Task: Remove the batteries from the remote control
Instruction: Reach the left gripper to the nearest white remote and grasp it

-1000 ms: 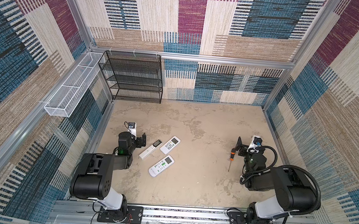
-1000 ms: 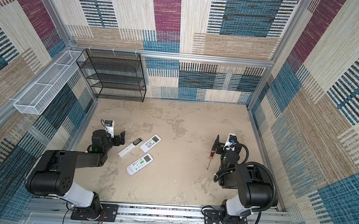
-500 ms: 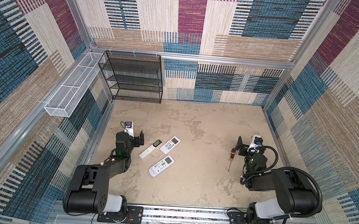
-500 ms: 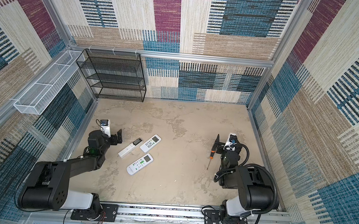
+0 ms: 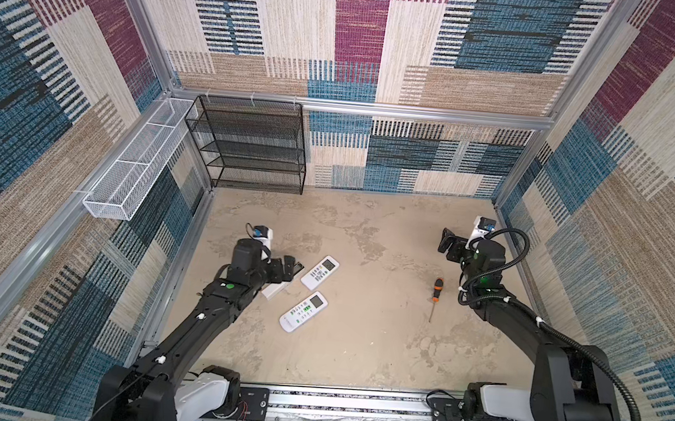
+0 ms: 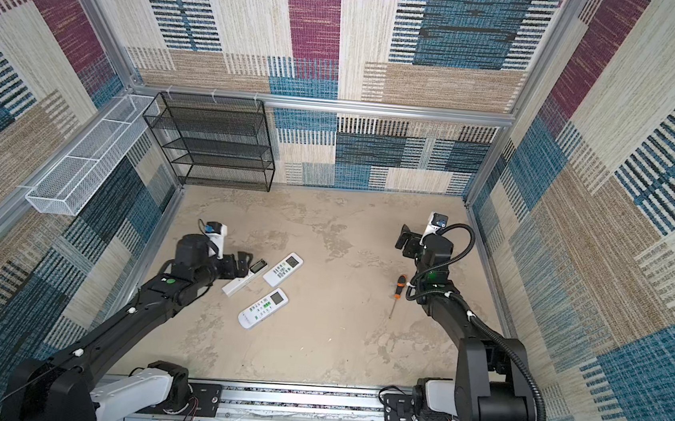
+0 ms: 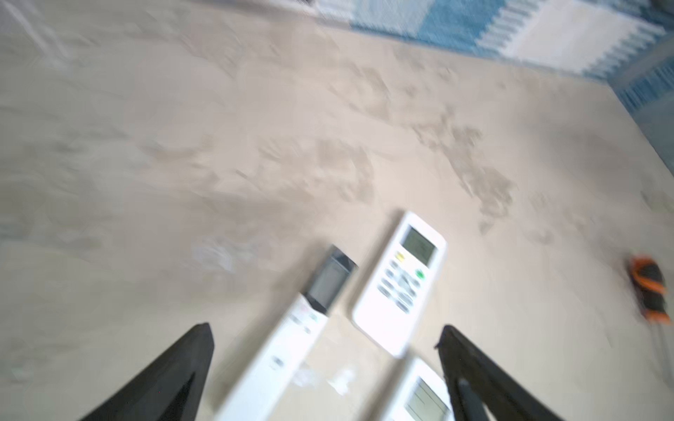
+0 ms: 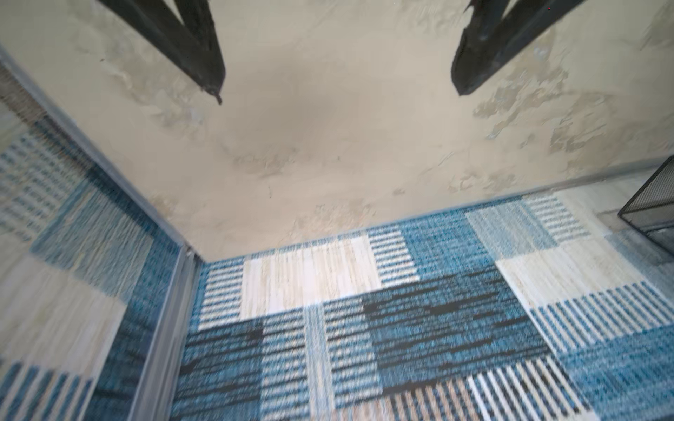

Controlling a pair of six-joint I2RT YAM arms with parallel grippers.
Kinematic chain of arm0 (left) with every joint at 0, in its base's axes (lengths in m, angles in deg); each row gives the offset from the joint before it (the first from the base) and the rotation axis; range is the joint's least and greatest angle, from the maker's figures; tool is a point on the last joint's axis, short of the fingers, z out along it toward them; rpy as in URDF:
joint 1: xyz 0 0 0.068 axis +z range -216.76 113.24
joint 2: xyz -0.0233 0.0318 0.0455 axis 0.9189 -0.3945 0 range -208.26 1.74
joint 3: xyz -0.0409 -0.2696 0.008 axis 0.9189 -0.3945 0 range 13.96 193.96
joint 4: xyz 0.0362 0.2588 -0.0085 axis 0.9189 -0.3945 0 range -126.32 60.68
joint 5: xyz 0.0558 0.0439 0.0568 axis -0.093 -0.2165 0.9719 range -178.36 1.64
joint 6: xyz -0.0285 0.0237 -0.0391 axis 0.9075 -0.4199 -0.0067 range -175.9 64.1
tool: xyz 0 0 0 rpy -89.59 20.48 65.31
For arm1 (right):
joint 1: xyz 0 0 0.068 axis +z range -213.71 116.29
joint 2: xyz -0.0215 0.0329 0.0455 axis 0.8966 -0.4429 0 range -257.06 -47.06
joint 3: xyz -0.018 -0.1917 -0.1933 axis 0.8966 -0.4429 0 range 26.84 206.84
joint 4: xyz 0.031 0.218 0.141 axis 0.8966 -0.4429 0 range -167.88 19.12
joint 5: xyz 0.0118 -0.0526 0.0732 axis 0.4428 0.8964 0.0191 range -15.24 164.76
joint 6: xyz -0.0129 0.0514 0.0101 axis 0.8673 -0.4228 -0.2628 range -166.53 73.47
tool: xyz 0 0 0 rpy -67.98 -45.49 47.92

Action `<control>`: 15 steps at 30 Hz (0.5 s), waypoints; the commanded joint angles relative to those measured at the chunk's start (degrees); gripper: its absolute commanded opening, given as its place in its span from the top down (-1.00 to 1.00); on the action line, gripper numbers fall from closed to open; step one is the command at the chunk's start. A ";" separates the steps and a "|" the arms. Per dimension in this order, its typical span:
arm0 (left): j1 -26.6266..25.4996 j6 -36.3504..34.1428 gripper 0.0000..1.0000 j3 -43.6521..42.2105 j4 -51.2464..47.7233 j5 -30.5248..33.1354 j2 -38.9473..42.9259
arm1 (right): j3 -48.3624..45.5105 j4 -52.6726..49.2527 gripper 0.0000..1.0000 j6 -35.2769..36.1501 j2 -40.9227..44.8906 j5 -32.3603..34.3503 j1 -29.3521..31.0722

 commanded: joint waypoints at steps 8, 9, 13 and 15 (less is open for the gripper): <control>-14.50 -3.24 -0.98 3.95 -12.51 6.02 -6.24 | -3.87 -9.13 -1.00 -6.31 3.27 -8.95 12.74; -15.38 -3.52 -0.99 4.54 -12.84 6.54 -7.08 | -3.90 -9.17 -1.00 -6.33 2.66 -9.54 13.80; -18.60 -4.02 -0.99 8.50 -16.26 6.87 -12.67 | -3.01 -10.26 -1.00 -6.76 1.03 -12.14 16.30; -20.16 -3.10 -0.99 11.43 -19.60 8.18 -17.11 | -3.22 -10.50 -1.00 -6.77 1.08 -12.67 17.12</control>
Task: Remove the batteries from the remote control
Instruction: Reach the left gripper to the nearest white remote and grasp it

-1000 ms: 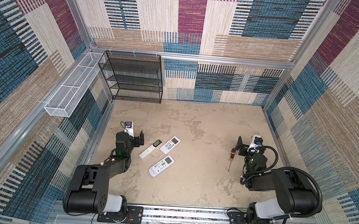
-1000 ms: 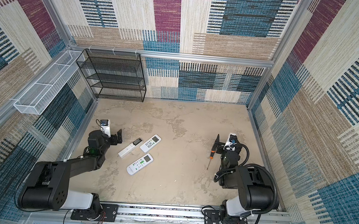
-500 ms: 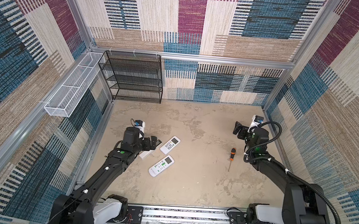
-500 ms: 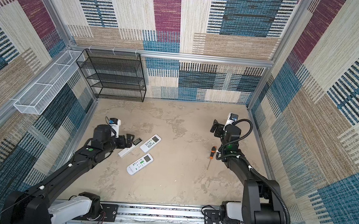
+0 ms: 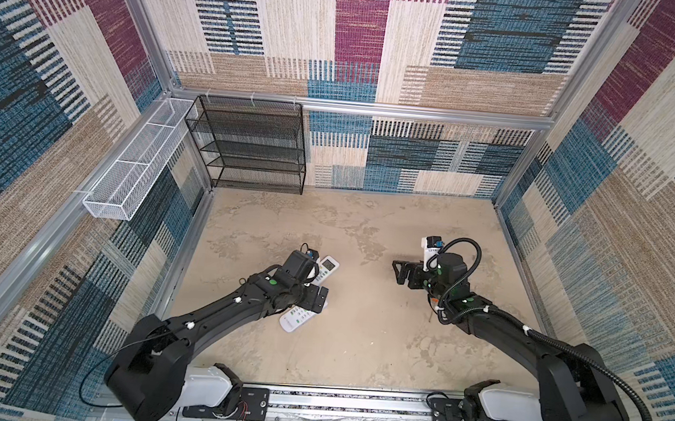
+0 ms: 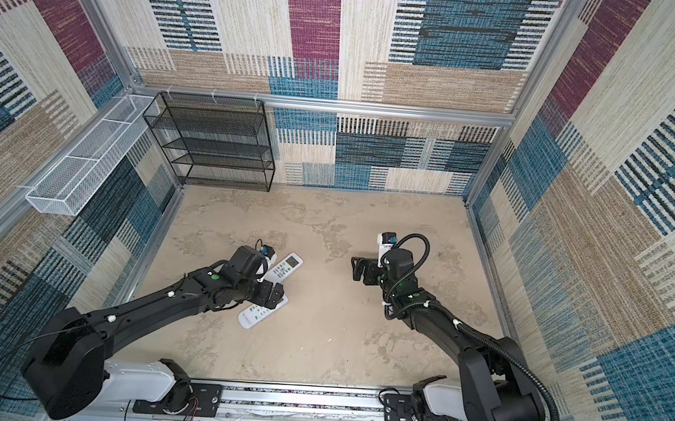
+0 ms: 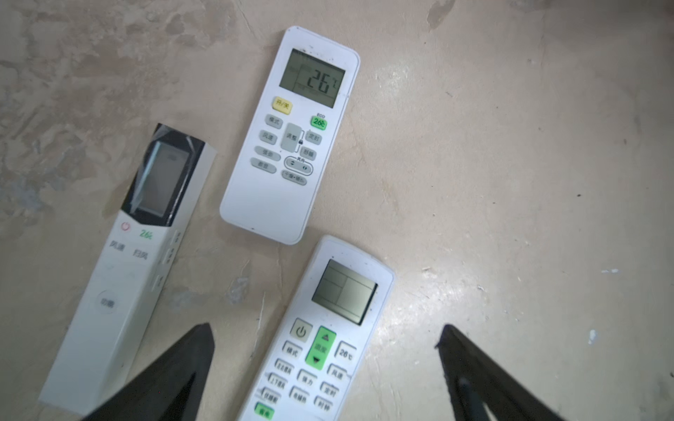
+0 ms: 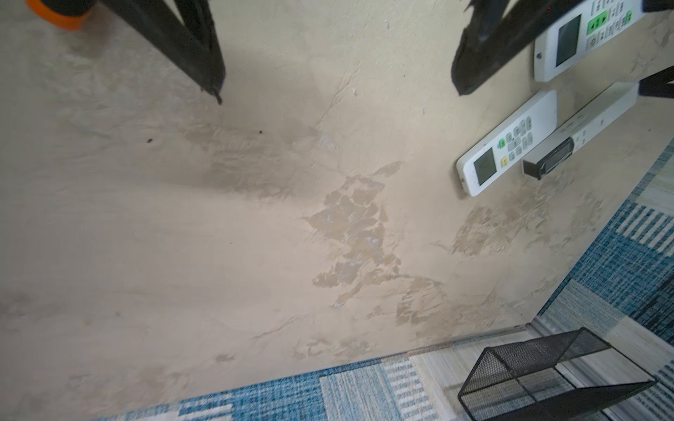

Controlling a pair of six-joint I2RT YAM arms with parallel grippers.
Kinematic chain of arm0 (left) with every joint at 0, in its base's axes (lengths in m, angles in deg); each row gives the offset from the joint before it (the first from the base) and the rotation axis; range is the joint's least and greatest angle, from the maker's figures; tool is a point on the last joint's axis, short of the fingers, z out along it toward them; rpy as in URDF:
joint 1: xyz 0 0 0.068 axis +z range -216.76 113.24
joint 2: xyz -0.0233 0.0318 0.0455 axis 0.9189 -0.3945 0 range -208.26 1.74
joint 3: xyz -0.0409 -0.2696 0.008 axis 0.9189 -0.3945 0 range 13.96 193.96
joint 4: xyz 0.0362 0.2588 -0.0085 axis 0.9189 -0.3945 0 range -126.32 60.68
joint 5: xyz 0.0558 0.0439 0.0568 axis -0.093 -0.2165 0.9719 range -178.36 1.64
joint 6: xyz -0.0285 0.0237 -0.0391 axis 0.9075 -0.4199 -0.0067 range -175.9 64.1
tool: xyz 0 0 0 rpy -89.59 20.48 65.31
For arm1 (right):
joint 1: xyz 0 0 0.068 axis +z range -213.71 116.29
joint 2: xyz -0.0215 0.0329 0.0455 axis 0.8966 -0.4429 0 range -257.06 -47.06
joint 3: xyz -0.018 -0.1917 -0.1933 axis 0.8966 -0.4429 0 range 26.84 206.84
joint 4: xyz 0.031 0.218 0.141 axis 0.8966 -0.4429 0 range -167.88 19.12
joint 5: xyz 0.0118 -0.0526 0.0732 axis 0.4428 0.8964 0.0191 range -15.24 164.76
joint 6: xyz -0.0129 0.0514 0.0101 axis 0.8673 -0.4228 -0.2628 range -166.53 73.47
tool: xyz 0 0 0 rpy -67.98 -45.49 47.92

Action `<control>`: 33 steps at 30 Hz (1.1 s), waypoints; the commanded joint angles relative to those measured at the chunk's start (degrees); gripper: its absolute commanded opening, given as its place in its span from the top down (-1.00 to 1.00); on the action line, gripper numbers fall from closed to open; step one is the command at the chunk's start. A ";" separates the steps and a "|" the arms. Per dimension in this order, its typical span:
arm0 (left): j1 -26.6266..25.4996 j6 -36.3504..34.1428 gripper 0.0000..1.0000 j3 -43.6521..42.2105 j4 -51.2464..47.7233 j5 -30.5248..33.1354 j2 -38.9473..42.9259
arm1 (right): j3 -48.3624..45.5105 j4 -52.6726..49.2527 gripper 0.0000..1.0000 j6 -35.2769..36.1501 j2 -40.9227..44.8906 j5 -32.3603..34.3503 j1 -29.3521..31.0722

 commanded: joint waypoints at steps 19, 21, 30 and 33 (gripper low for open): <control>-3.36 11.75 -0.69 2.86 -7.33 2.24 -15.41 | -1.27 -1.58 -1.00 -2.50 1.68 -2.59 1.26; -3.38 13.19 -0.56 2.12 -6.65 2.48 -14.57 | -1.87 -1.17 -1.00 -3.67 1.87 -3.33 1.26; -4.06 23.16 -0.31 0.73 -2.48 2.39 -11.19 | -5.22 5.64 -1.00 -10.57 0.28 -10.29 1.26; -4.24 26.57 -0.25 1.86 -2.21 1.50 -10.76 | -5.83 7.20 -1.00 -13.22 -1.33 -13.12 1.66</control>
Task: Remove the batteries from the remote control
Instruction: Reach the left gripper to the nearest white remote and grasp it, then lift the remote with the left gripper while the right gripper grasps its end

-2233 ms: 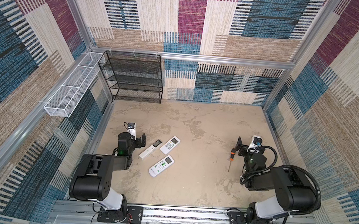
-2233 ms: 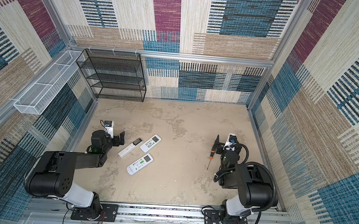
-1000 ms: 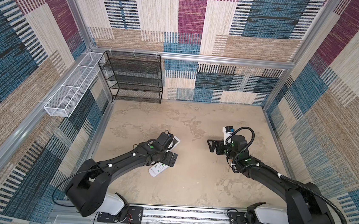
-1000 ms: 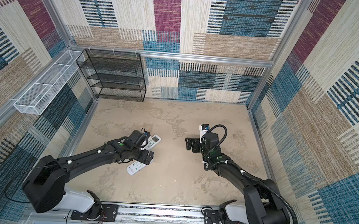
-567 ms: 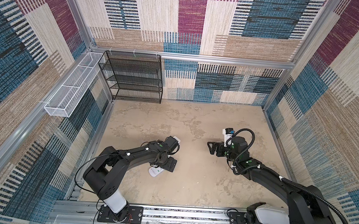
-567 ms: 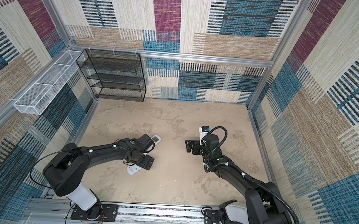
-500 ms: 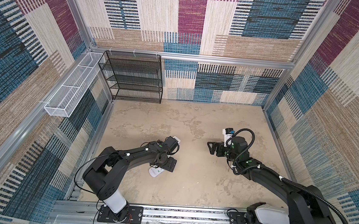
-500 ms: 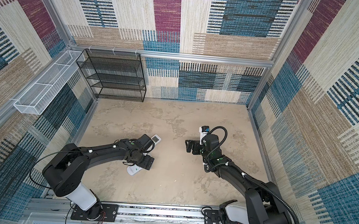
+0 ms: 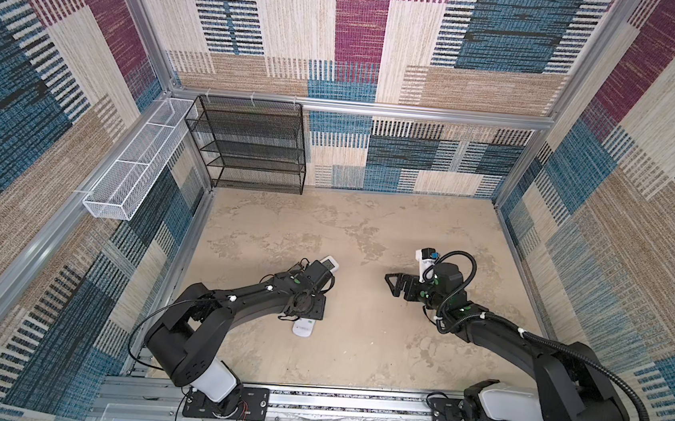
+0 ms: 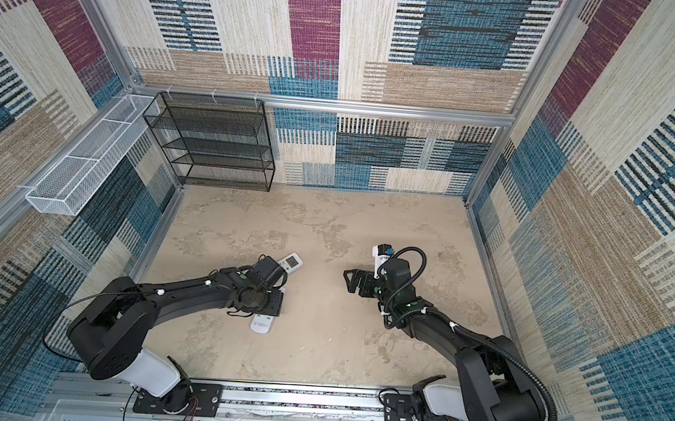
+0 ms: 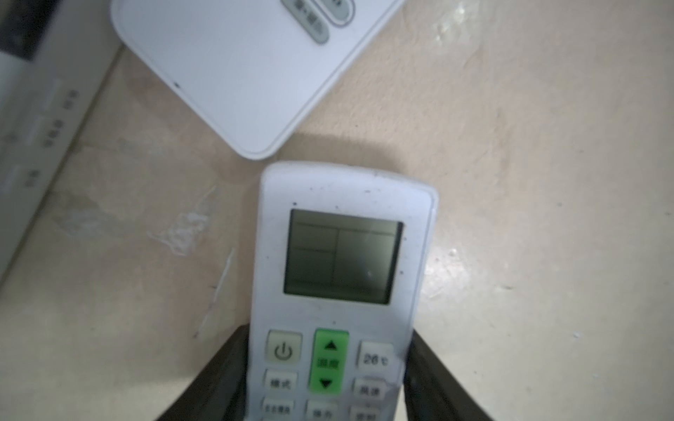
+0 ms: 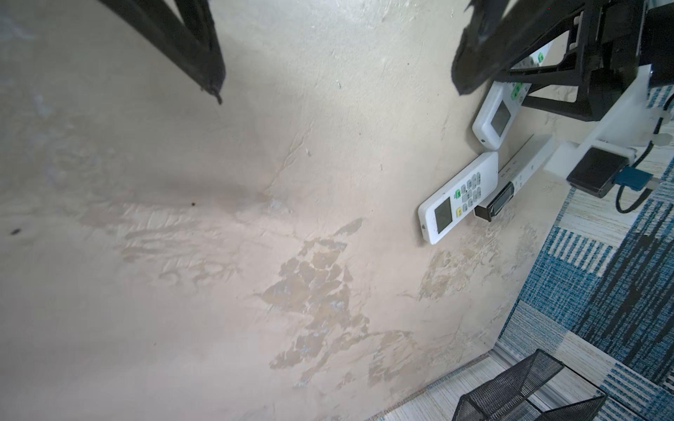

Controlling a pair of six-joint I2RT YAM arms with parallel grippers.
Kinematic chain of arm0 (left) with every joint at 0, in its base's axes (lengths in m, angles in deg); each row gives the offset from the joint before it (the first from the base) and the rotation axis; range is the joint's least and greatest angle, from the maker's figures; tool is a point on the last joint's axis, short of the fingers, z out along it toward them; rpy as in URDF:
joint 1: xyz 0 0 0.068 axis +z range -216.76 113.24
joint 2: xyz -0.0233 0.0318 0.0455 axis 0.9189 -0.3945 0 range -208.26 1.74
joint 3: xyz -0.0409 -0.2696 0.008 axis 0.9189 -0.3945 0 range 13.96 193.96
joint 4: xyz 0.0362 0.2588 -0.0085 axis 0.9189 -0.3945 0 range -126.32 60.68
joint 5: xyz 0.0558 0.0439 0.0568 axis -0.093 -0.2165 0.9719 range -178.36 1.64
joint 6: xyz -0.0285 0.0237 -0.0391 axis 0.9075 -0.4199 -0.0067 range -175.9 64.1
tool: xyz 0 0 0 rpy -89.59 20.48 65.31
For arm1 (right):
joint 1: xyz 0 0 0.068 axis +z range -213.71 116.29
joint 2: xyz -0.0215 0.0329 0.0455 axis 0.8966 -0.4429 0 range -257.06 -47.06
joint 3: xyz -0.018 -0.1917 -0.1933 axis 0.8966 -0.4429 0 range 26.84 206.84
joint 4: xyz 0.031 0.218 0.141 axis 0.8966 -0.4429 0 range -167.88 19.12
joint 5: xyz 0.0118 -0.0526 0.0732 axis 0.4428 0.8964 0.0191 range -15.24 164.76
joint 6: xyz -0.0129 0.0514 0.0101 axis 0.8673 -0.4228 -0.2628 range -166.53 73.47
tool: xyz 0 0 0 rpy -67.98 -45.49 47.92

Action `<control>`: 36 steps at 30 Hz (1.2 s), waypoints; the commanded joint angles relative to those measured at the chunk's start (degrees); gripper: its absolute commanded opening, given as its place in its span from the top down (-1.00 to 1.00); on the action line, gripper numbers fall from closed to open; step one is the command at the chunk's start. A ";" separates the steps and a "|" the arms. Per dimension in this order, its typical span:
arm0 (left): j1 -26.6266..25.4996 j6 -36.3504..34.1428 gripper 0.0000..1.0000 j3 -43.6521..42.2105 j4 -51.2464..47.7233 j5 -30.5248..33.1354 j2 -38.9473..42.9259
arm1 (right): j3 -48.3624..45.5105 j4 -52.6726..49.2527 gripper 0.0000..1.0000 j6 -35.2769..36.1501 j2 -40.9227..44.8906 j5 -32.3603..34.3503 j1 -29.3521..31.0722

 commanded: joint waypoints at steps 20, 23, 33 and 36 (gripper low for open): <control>-0.33 21.91 0.13 0.70 16.62 -3.94 7.65 | 0.86 13.98 -0.65 -7.36 -6.22 -15.53 14.21; -0.33 23.23 0.14 0.77 16.99 -4.65 7.40 | 3.34 12.60 -0.66 -5.66 -8.09 -16.71 15.78; -0.33 26.27 0.15 -0.61 20.39 -5.87 8.03 | 9.45 6.70 -0.56 -3.32 -14.78 -16.61 18.84; -0.33 26.41 0.16 -0.80 20.31 -5.74 8.81 | 10.97 5.80 -0.34 -3.00 -15.77 -16.71 19.16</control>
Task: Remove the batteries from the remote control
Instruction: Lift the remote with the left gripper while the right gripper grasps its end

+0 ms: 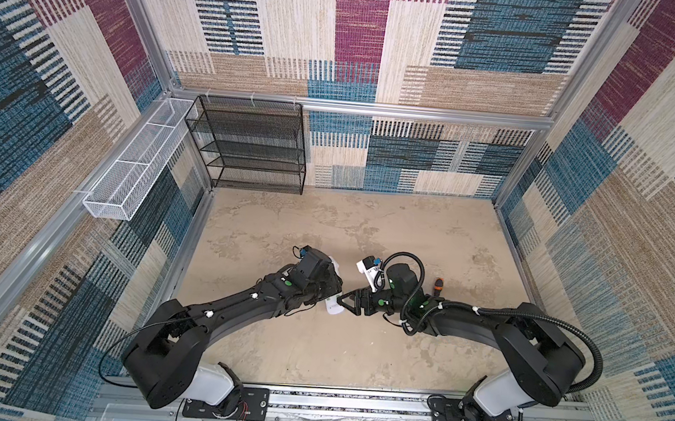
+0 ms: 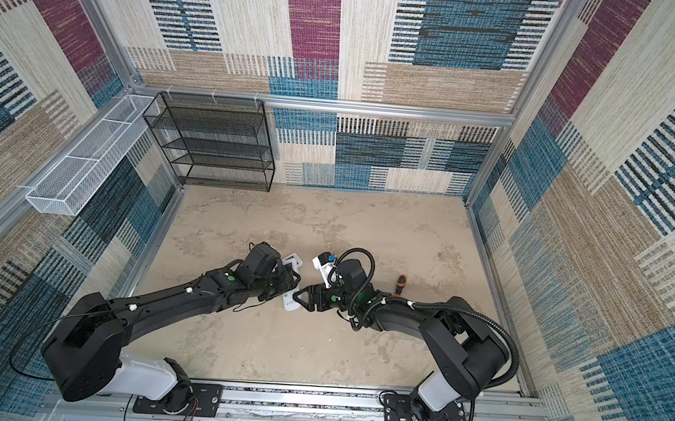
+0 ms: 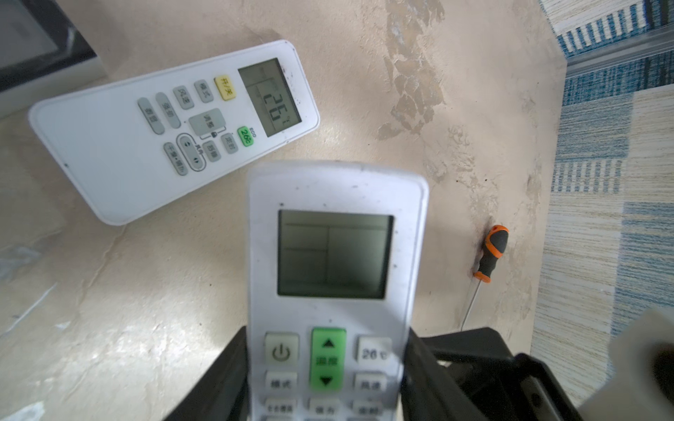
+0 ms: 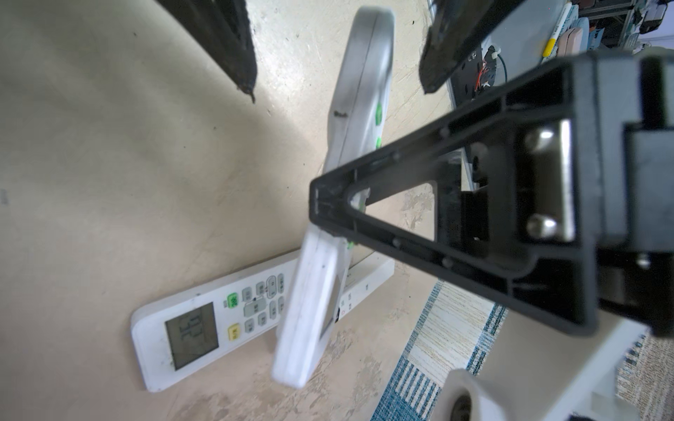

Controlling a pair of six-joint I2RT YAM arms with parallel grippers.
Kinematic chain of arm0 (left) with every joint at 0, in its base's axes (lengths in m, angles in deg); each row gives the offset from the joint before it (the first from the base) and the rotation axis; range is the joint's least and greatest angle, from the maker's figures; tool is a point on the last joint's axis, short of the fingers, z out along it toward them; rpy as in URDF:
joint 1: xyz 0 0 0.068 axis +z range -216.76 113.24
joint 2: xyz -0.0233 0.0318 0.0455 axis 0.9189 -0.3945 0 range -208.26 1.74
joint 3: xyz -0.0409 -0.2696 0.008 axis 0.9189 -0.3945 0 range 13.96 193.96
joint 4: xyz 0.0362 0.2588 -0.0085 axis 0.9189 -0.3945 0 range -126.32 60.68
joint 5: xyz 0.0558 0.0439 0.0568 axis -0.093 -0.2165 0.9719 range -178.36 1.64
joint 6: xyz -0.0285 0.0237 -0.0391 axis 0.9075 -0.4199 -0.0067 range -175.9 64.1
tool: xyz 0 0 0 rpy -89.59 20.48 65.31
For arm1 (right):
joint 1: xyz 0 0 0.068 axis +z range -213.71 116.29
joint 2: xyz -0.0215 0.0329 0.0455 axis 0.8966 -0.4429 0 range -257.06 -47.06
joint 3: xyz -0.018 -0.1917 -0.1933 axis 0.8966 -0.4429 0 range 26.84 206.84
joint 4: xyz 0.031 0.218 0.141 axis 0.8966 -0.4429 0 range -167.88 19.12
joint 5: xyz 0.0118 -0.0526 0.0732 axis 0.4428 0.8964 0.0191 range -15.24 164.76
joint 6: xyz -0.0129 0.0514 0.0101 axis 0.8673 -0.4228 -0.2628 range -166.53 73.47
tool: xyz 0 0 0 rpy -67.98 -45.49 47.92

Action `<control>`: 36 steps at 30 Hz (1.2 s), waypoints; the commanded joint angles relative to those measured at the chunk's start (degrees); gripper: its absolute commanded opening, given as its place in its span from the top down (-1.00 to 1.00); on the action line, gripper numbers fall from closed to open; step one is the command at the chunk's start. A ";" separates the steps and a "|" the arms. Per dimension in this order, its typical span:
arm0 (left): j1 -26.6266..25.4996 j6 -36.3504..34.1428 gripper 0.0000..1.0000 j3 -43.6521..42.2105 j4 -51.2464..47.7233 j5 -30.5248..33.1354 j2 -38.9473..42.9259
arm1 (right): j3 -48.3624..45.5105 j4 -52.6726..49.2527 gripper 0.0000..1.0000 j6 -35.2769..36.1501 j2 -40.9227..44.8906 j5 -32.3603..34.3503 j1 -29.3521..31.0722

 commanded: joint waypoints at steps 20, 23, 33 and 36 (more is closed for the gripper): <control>0.01 0.15 -0.23 1.34 -3.63 2.27 4.23 | 5.74 -2.74 0.77 3.00 -2.40 -3.12 2.00; 0.00 -0.39 -0.45 3.12 -6.82 2.01 5.07 | 5.67 -3.63 0.84 4.67 -1.42 -0.94 2.07; 0.81 -0.11 -0.99 6.98 -17.03 4.56 13.72 | 10.54 -14.41 0.89 17.67 1.83 14.24 2.05; 3.97 7.45 -0.73 6.28 -19.72 1.77 17.43 | 11.09 -16.49 0.89 21.35 3.85 20.09 2.41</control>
